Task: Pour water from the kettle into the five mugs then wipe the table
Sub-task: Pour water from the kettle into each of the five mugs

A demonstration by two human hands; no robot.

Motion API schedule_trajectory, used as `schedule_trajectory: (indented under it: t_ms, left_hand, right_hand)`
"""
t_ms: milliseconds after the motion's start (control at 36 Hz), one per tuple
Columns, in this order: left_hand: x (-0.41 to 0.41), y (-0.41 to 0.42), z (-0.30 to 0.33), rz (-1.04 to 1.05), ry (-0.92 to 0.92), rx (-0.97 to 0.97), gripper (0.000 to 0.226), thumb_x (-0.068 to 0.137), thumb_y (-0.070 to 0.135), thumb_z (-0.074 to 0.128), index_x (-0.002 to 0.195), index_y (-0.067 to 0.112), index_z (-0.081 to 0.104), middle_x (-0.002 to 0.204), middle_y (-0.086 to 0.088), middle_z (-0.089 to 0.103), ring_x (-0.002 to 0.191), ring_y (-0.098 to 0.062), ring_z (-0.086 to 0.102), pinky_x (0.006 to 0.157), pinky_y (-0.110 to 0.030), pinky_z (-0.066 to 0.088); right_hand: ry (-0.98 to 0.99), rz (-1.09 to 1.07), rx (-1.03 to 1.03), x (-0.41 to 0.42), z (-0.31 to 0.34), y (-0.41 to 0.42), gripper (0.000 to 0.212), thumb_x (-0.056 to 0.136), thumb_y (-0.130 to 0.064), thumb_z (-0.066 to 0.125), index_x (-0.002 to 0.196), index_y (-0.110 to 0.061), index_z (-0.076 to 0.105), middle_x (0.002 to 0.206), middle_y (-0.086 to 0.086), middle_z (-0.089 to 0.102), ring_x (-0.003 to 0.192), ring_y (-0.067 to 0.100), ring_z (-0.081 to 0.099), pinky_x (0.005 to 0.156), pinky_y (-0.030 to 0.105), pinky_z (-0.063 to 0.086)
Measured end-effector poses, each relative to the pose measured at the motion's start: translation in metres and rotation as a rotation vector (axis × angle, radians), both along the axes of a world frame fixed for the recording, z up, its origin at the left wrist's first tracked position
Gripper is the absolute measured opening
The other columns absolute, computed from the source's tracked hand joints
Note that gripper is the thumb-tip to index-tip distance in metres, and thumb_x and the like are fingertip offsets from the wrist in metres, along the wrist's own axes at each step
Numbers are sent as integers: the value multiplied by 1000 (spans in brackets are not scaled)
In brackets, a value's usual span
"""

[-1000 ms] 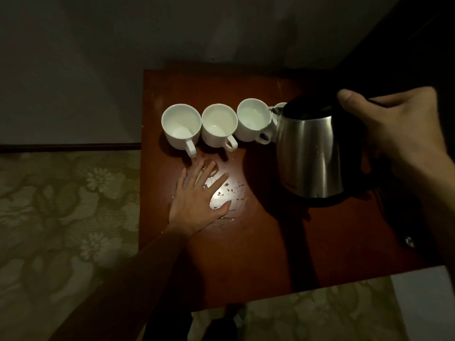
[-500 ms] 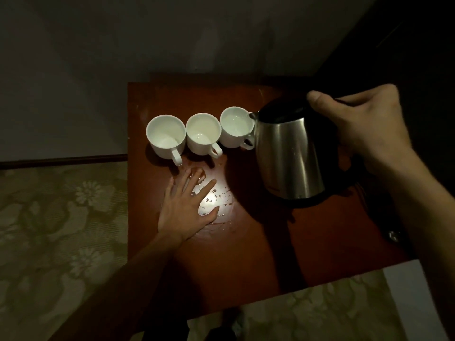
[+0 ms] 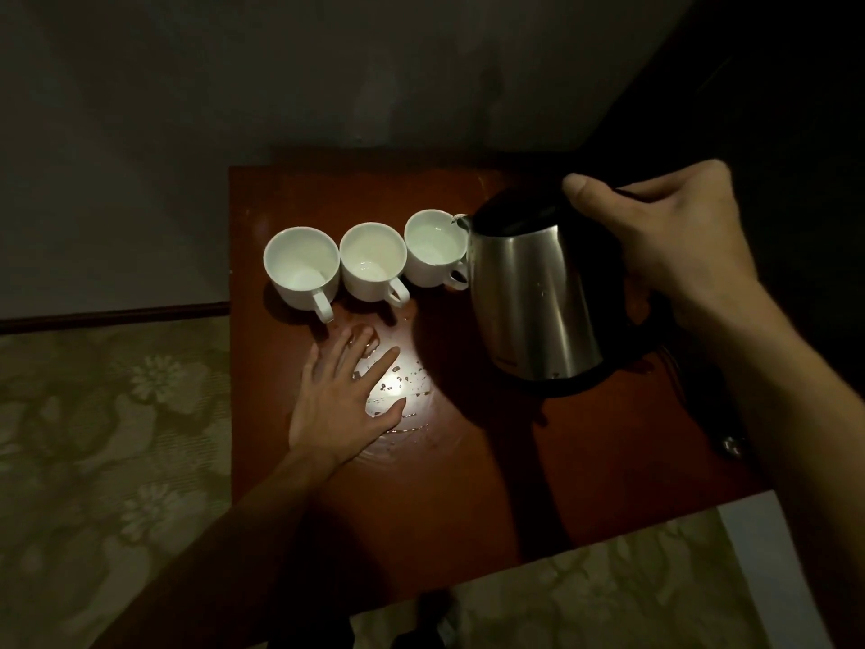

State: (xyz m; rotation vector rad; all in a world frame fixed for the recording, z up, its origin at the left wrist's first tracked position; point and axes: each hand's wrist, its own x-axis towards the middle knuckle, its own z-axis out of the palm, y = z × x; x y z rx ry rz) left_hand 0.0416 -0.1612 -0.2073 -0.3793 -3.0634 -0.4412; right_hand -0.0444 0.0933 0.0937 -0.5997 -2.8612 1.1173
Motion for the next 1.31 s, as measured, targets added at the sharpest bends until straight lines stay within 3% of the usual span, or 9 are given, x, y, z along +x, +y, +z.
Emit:
schedule_trajectory:
  t_ms: [111, 167, 361, 556, 667, 833, 1000, 1194, 1306]
  left_hand:
    - [0, 0, 1, 0, -9, -28, 73, 91, 74, 41, 157, 43, 34, 169, -1, 23, 158, -24, 13, 124, -52, 1]
    - [0, 0, 2, 0, -11, -31, 73, 91, 75, 41, 157, 44, 32, 169, 0, 23, 158, -24, 12, 124, -51, -1]
    - [-1, 0, 5, -2, -7, -29, 73, 91, 74, 42, 157, 43, 35, 169, -1, 25, 158, -24, 14, 124, -50, -1]
    - [-1, 0, 5, -5, -19, -29, 73, 91, 75, 40, 157, 43, 34, 169, -2, 23, 158, -24, 12, 124, -52, 1]
    - [0, 0, 4, -2, -6, -21, 73, 91, 74, 40, 156, 42, 37, 169, -2, 26, 158, -25, 16, 124, -54, 6]
    - [-1, 1, 3, -3, -6, -18, 72, 91, 74, 41, 156, 42, 37, 169, -3, 25, 158, -25, 14, 124, -55, 6]
    - [-1, 1, 2, -7, 0, -13, 72, 91, 74, 43, 156, 43, 36, 169, -2, 25, 158, -25, 14, 124, -54, 3]
    - [0, 1, 2, -4, -10, -17, 72, 92, 74, 41, 156, 43, 33, 170, -2, 23, 158, -25, 13, 124, -58, 10]
    - [0, 0, 0, 1, 3, -11, 71, 92, 73, 43, 156, 43, 35, 169, -1, 24, 158, -24, 14, 125, -57, 11]
  right_hand:
    - [-4, 26, -12, 0, 6, -3, 49, 78, -72, 82, 90, -25, 81, 87, -4, 82, 74, 8, 80, 67, 35, 63]
    - [7, 31, 12, -1, 6, -2, 37, 85, -63, 82, 84, -26, 80, 82, -5, 81, 70, 7, 78, 62, 30, 59]
    - [11, -4, 14, -2, 8, 1, 42, 82, -66, 83, 85, -24, 79, 85, -4, 81, 75, 9, 80, 68, 39, 65]
    - [0, 12, 4, -2, 11, 3, 40, 85, -64, 81, 90, -24, 80, 85, -6, 80, 71, 5, 77, 57, 26, 52]
    - [-2, 14, 0, -3, 10, 4, 42, 84, -65, 81, 93, -24, 82, 89, -4, 82, 74, 7, 79, 63, 32, 61]
    - [19, 35, 4, 1, 11, 2, 36, 88, -61, 80, 83, -25, 79, 79, -4, 79, 55, 3, 71, 41, 14, 43]
    - [5, 22, 4, 4, 10, -2, 35, 87, -60, 82, 78, -27, 73, 78, -7, 77, 70, 1, 76, 63, 29, 59]
    - [12, 9, 8, 5, 14, -7, 39, 86, -63, 83, 80, -25, 77, 79, -5, 79, 65, 6, 75, 56, 28, 50]
    - [-8, -5, 11, 10, 18, -15, 38, 91, -52, 83, 75, -28, 57, 76, -7, 63, 65, 5, 65, 66, 30, 57]
